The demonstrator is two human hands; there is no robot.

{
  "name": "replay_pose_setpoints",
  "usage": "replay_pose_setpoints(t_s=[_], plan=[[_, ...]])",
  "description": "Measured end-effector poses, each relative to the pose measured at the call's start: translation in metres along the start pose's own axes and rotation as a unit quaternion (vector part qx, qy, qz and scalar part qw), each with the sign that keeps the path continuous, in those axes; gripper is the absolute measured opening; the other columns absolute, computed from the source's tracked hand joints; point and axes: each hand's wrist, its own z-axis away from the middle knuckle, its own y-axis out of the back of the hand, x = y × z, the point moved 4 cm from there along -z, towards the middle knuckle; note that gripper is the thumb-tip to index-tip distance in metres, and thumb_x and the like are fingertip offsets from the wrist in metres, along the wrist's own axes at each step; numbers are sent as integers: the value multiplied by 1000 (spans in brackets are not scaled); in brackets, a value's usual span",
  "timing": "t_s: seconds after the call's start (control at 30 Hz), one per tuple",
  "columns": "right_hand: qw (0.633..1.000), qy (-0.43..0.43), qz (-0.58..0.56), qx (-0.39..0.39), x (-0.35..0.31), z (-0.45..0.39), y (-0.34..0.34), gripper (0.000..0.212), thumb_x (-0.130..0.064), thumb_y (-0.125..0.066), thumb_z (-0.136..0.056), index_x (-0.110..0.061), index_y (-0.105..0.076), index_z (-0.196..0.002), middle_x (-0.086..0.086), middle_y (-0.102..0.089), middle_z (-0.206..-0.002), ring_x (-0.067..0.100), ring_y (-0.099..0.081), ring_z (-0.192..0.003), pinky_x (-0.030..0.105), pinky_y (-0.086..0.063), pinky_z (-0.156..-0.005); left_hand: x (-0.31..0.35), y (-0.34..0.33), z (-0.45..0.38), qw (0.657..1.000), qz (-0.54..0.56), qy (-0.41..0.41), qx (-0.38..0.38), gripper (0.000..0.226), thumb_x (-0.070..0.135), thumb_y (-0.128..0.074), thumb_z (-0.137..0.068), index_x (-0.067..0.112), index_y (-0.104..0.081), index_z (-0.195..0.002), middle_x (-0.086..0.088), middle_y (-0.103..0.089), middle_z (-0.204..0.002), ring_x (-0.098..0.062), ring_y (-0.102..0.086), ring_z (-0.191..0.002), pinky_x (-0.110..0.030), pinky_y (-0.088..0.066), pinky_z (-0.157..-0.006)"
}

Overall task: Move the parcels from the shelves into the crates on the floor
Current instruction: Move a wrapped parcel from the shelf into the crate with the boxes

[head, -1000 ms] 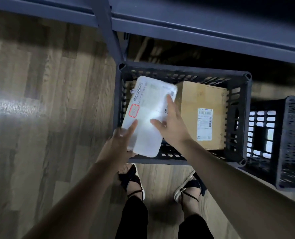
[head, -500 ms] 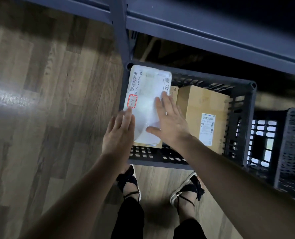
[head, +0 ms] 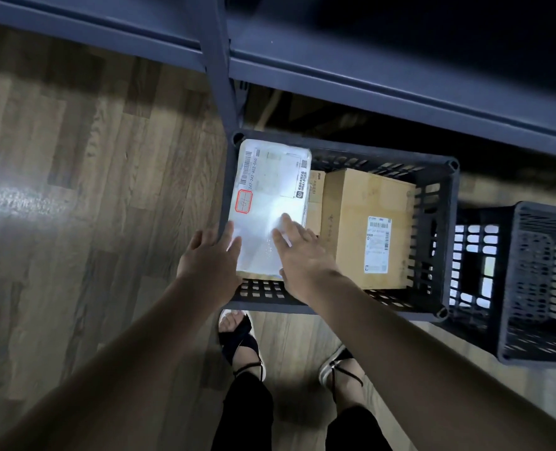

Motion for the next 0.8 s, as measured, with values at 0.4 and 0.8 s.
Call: replay_pose_setpoints(t_s=[0.4,0.8], plan=[[999,0,-6,-52,4,15,-7,82,-1,-55,-87,-8,-5,-151,9,15,-157,25,0,-146,36,-6,-119,17,-5,19,999,-34,-27,-30,63,41,-38,-98,18,-12,-151,-15,8,-157,-33,1,-145,-44,-8,-116],[994,-37,74,-73,13,45,25,82,-8,-47,-90,-15,8,-151,4,20,-157,23,11,-146,45,0,-119,5,25,54,998,39,44,-16,64,42,-42,-95,15,-18,-148,-13,3,-157,-30,-5,-144,-41,-12,-116]])
